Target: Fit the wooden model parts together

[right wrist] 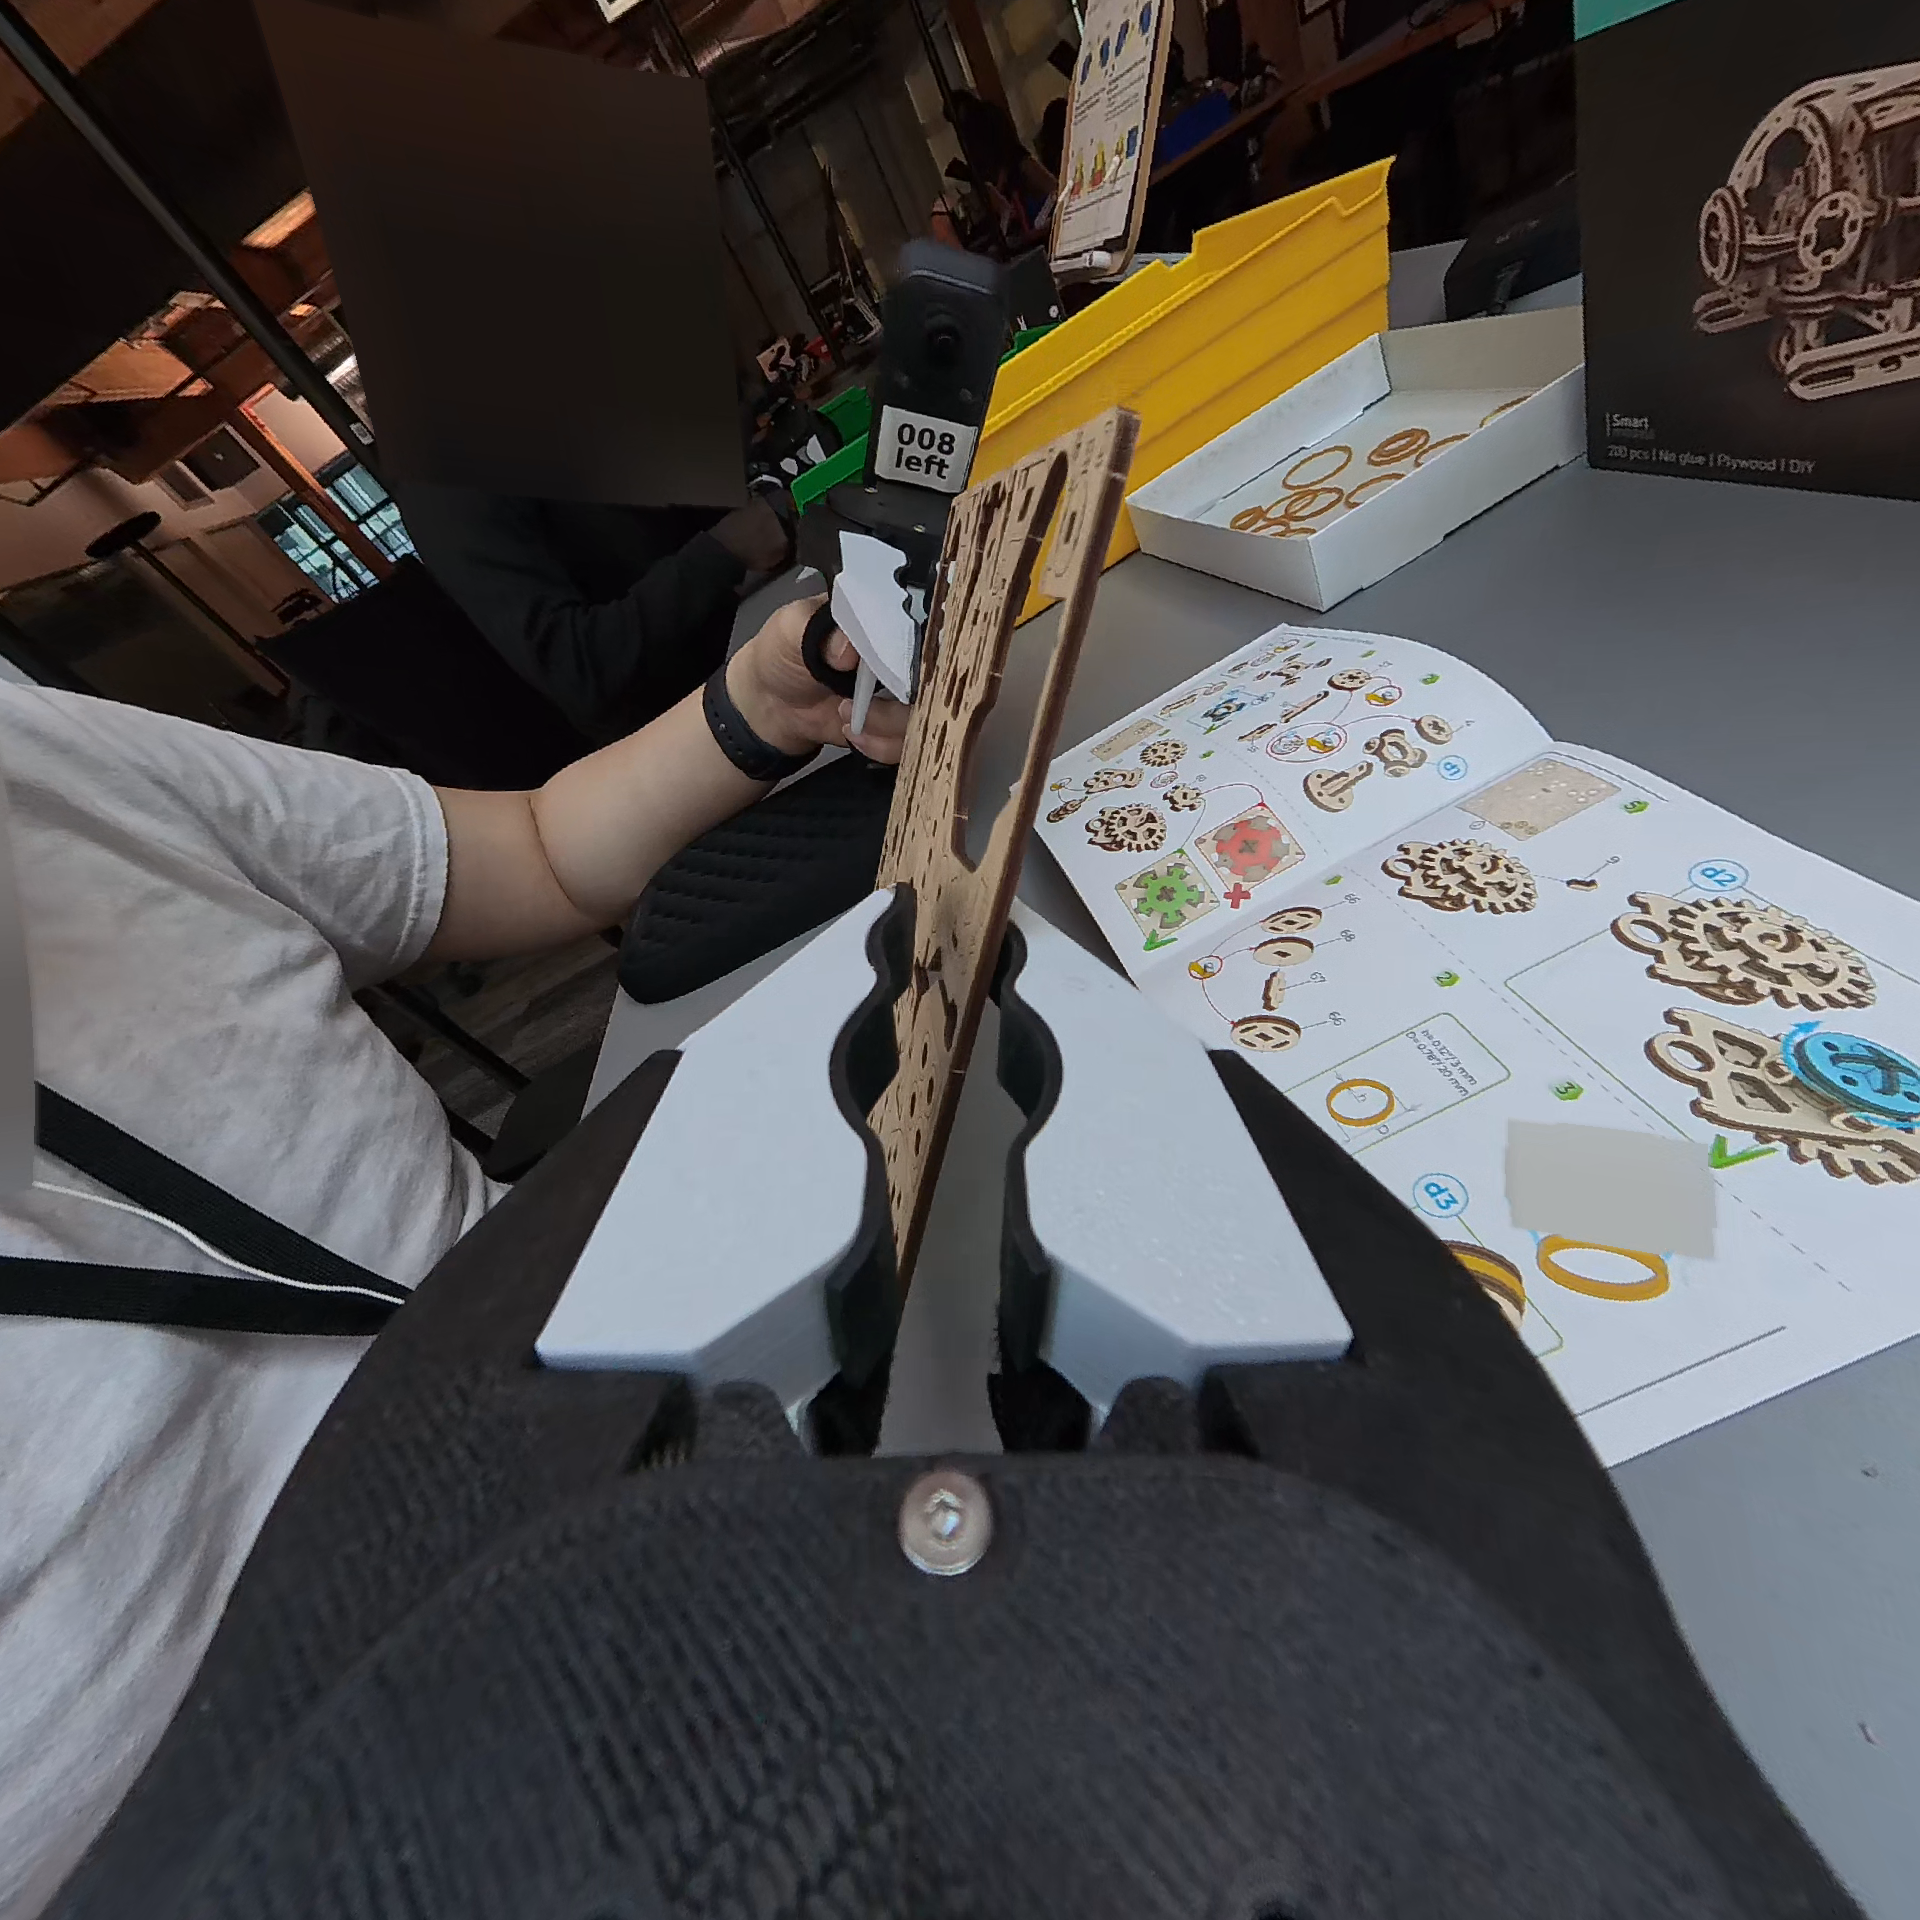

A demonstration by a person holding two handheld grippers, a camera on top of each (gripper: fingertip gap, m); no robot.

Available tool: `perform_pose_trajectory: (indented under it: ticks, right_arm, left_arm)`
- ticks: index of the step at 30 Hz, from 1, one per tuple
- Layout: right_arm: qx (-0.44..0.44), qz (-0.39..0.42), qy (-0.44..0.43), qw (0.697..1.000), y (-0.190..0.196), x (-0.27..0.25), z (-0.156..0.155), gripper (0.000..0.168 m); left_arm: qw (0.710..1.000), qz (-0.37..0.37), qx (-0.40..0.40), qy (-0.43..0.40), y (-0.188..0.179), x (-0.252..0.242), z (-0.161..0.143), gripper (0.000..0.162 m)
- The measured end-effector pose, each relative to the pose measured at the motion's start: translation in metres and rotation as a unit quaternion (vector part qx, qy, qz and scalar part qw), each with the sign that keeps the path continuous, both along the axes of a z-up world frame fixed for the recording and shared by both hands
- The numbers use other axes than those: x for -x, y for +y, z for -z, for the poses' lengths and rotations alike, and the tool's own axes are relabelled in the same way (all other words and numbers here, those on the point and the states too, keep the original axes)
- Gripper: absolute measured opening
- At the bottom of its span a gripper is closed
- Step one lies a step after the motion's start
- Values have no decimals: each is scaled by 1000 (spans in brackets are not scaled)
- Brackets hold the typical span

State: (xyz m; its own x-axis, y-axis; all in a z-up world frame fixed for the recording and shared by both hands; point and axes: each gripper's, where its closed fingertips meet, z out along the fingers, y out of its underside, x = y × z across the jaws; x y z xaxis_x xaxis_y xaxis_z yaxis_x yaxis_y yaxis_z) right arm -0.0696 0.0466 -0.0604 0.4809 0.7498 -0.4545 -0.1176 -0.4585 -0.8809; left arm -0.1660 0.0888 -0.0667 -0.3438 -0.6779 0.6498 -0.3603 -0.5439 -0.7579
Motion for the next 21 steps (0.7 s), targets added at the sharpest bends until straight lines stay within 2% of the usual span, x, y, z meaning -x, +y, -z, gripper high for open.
perform_pose_trajectory:
  ticks: [4,8,21]
  right_arm:
    - [-3,7,7,1000,1,-3,-3,11]
    - [-7,6,12,1000,0,-4,-7,4]
    - [-1,-6,19,1000,-3,-1,-8,4]
  left_arm:
    - [1000,8,4,2,-2,0,1,0]
    - [1000,12,7,2,-3,0,1,0]
    - [1000,26,15,-8,-6,2,-2,0]
